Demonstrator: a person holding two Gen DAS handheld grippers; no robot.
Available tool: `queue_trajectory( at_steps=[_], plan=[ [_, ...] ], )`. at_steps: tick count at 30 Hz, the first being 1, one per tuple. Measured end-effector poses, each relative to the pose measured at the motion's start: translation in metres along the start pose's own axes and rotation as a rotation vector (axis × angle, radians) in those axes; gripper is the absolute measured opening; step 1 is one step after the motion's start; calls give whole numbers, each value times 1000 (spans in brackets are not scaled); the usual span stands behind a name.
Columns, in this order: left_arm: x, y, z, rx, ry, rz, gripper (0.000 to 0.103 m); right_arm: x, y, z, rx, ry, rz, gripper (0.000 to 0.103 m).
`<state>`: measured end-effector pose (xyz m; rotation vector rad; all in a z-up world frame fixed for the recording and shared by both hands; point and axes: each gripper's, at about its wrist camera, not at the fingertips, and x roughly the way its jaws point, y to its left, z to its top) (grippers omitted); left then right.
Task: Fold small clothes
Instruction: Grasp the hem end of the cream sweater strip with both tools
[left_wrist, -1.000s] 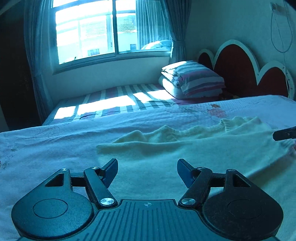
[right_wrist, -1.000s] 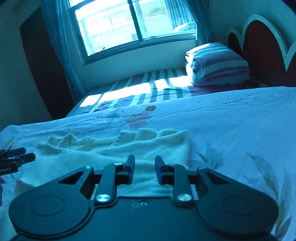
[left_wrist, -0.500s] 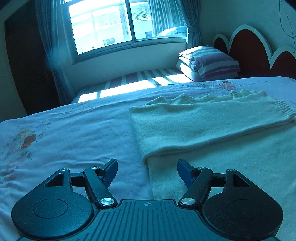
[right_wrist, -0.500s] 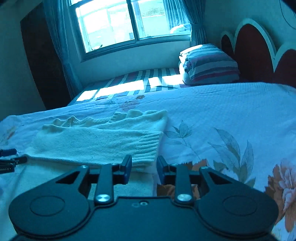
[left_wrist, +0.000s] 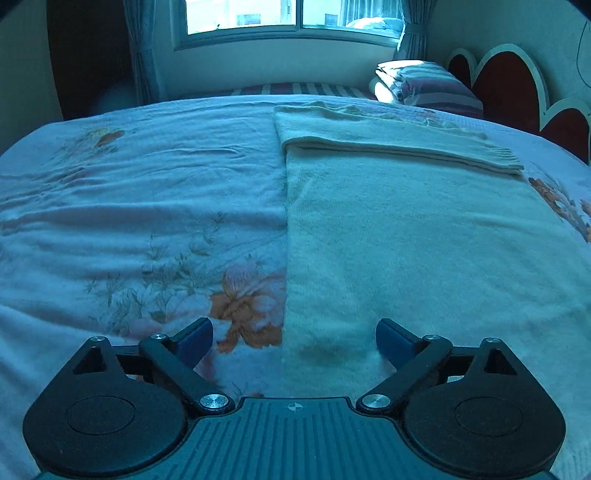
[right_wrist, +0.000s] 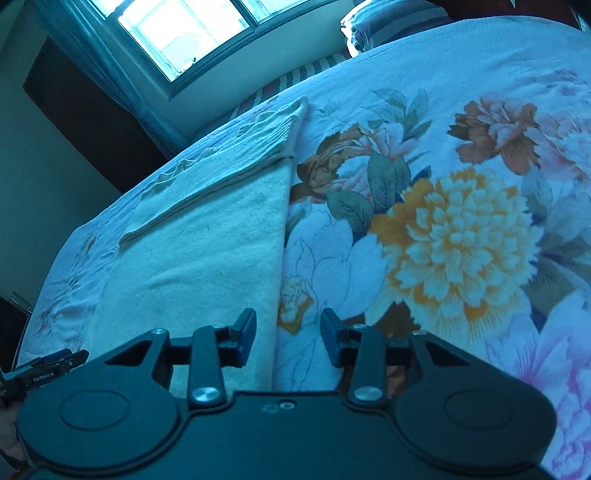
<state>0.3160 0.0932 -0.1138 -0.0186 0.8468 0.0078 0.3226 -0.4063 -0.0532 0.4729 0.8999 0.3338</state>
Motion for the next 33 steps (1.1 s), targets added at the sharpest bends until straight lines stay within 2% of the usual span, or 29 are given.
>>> queue_trajectory(
  at_steps=[6, 8, 12, 18, 23, 26, 27, 33],
  plan=[
    [-27, 11, -36, -90, 22, -162, 91, -33, -10, -44, 124, 24, 44, 39],
    [-39, 21, -48, -143, 24, -209, 81, -43, -10, -61, 175, 40, 73, 42],
    [-55, 45, -73, -274, 47, -306, 52, -59, -9, -93, 256, 67, 134, 46],
    [-56, 76, -101, -457, 101, -449, 51, -73, -14, -133, 407, 50, 208, 47],
    [-48, 99, -122, -619, 168, -588, 51, -76, -14, -150, 471, 15, 243, 47],
    [-40, 109, -134, -727, 175, -653, 51, -77, -12, -154, 485, 10, 257, 46],
    [-38, 109, -136, -741, 173, -659, 51, -75, -12, -154, 489, 11, 260, 46],
    [-28, 99, -133, -680, 143, -698, 51, -66, -5, -153, 462, 19, 266, 43]
  ],
)
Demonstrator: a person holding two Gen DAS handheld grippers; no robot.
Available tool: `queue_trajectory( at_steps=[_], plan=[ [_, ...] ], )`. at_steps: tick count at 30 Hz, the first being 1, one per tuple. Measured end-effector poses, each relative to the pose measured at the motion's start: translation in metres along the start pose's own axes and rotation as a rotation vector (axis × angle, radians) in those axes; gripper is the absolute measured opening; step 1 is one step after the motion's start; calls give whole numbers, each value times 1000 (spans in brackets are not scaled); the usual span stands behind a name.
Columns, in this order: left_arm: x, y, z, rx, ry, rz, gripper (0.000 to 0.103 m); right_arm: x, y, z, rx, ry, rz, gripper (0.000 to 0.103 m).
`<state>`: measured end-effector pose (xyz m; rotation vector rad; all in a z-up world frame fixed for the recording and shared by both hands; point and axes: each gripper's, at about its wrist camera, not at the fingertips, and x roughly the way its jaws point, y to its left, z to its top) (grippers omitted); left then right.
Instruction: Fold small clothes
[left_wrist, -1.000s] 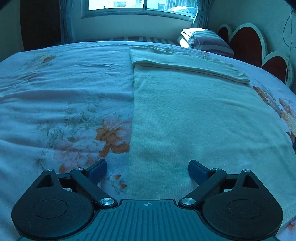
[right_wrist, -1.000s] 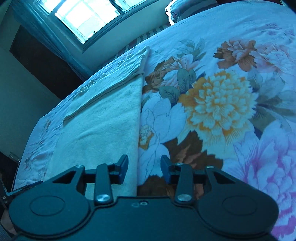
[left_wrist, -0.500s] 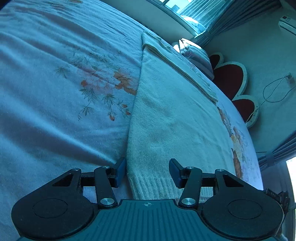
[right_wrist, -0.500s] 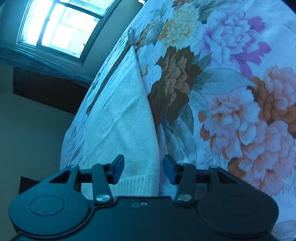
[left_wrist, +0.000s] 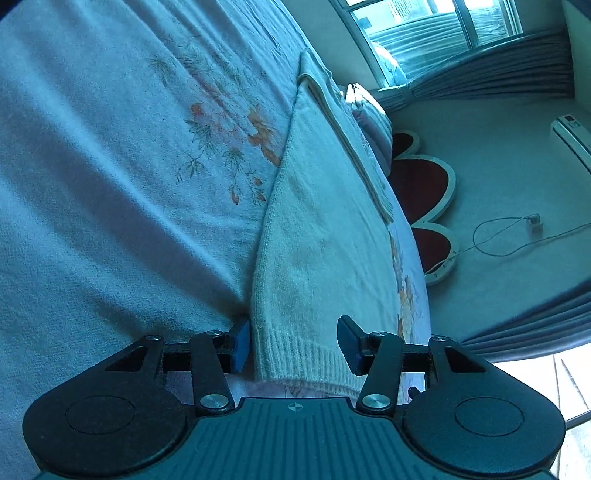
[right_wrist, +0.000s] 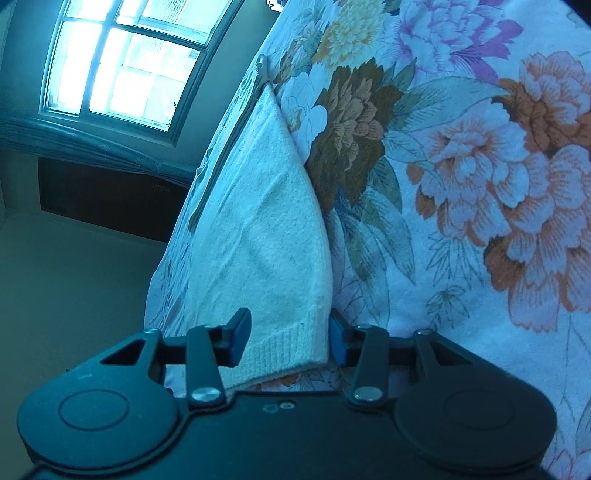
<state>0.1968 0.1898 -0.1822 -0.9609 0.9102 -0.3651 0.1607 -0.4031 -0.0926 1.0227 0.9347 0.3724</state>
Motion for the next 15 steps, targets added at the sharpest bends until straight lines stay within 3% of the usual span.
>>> queue_trajectory(
  at_steps=[6, 10, 11, 15],
  plan=[
    [1, -5, 3, 63, -5, -1, 48, 5, 3, -2, -8, 8, 10, 35],
    [2, -3, 2, 82, -16, 67, 11, 9, -5, -6, 6, -8, 1, 15],
    [2, 0, 2, 76, -22, 68, 9, 9, -8, -6, 16, -16, 1, 10],
    [3, 1, 0, 91, -46, 58, 9, 8, -15, -6, 28, -30, 12, 7]
  ],
)
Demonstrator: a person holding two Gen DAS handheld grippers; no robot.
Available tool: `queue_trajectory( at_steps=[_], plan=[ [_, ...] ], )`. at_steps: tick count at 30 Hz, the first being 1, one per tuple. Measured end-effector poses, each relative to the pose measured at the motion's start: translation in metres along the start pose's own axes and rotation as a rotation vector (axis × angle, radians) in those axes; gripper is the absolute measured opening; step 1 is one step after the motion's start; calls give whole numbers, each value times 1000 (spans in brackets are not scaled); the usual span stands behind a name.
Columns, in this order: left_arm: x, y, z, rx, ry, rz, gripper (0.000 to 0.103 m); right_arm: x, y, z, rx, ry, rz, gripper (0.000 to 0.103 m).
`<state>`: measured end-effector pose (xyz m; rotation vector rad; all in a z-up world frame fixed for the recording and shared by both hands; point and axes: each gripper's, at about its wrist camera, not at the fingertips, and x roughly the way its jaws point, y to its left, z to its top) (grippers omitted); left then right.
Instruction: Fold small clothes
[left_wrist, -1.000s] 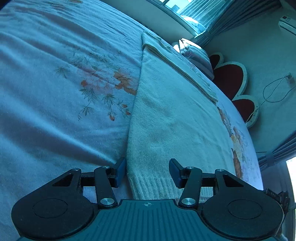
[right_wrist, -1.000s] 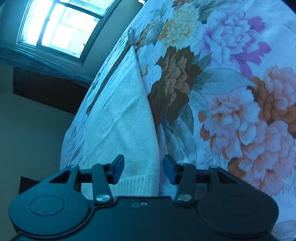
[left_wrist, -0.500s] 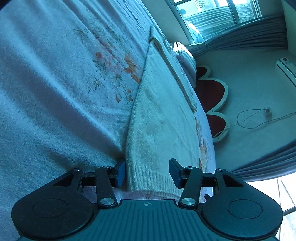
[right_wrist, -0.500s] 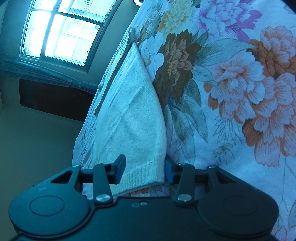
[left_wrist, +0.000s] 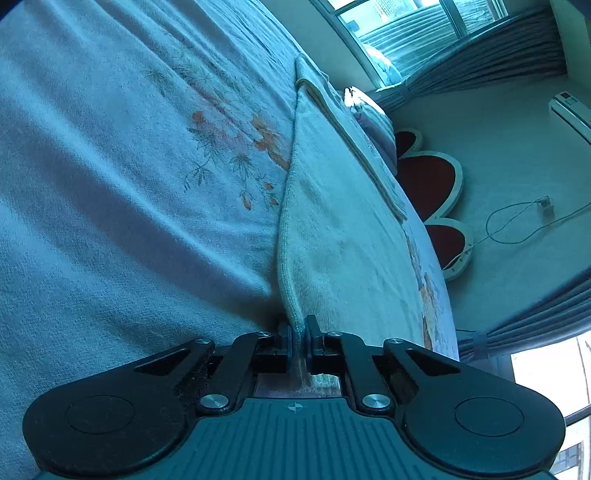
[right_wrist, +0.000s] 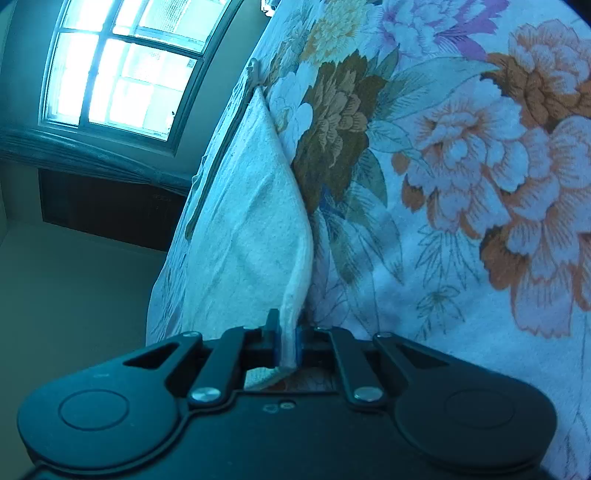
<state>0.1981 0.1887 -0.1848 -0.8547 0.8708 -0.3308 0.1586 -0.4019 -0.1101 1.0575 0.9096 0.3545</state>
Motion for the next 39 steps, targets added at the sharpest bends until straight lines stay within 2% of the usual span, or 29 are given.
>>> queue_trajectory(
  at_steps=[4, 6, 7, 8, 11, 13, 15, 18, 22, 27, 31, 35, 39],
  plan=[
    [4, -3, 1, 15, 3, 3, 9, 0, 4, 0, -11, 1, 8, 11],
    [8, -4, 2, 28, 10, 12, 9, 2, 3, 1, -11, 0, 10, 11],
    [8, -5, 2, 35, 8, 17, 3, 2, 3, 1, -12, -1, 8, 10],
    [7, -5, 2, 34, 7, 12, 3, 3, 4, 1, -14, -2, 2, 6],
    [-8, -4, -5, 62, -32, 23, 3, -1, 8, 0, -45, -29, -10, 5],
    [-12, 4, -8, 38, -35, 8, 3, -10, 9, -2, -46, -68, 19, 5],
    [-9, 8, -8, 32, -40, -1, 3, -10, 5, -2, -54, -53, -34, 5],
    [-10, 1, -6, 51, -46, 4, 3, -10, 5, 0, -56, -41, -35, 5],
    [-21, -15, 3, 84, -92, -29, 3, -17, 25, 1, -115, -57, -18, 5],
    [-31, -43, 33, 108, -188, -74, 3, -27, 67, 13, -227, -104, 14, 5],
    [-21, -69, 67, 144, -229, -95, 3, -24, 101, 36, -315, -143, 34, 5],
    [5, -96, 111, 174, -234, -91, 3, -3, 139, 73, -393, -162, 40, 5],
    [41, -110, 167, 137, -242, -75, 3, 30, 165, 123, -419, -171, 38, 5]
  ],
)
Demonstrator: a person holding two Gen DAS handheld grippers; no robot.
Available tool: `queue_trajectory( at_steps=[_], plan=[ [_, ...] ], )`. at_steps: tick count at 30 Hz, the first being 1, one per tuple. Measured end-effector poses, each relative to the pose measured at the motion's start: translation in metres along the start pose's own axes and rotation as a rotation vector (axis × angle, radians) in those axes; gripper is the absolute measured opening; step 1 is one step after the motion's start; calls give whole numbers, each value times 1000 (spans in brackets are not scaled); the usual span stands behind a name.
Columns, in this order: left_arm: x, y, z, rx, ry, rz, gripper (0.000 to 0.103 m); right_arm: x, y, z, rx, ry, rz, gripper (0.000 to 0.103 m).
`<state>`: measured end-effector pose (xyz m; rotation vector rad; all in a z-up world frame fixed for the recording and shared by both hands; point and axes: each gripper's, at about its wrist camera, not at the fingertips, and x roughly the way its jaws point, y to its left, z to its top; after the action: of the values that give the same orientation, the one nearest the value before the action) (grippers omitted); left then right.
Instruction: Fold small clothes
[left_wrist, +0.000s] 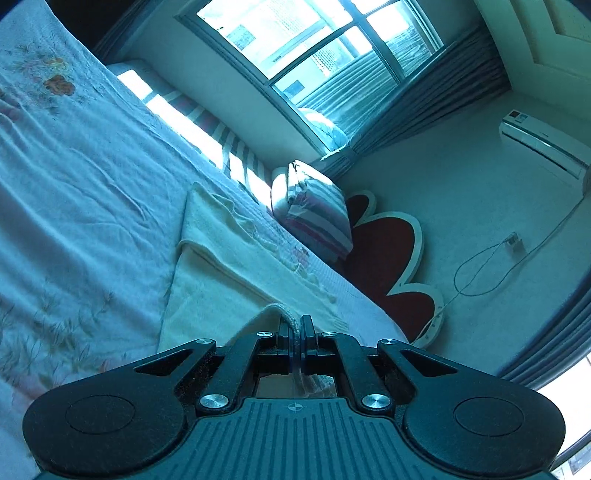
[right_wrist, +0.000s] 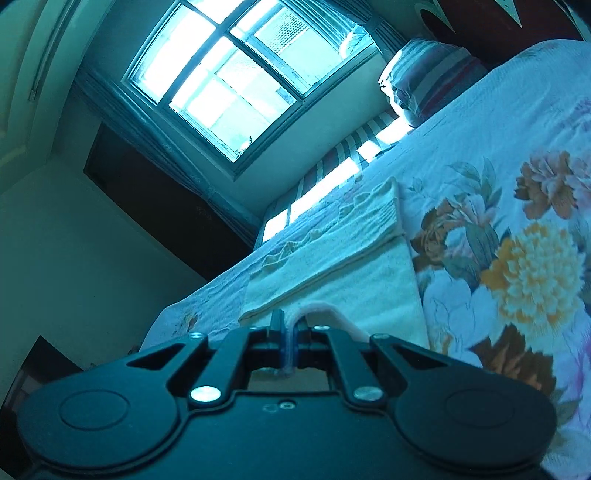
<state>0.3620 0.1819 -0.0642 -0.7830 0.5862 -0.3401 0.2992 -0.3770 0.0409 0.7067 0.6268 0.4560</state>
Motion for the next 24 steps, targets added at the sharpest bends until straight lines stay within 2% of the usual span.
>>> queue_trajectory(
  at_steps=[4, 8, 15, 24],
  plan=[
    [54, 3, 43, -30, -11, 17, 3, 48, -10, 47, 14, 5, -8, 5],
    [106, 9, 72, -38, 1, 28, 3, 101, -31, 87, 27, 18, -3, 5],
    [189, 37, 106, -110, 25, 68, 3, 181, -79, 126, 67, 57, -24, 5],
    [271, 66, 121, -140, 78, 198, 3, 265, -135, 153, 176, 133, -28, 5]
  ],
)
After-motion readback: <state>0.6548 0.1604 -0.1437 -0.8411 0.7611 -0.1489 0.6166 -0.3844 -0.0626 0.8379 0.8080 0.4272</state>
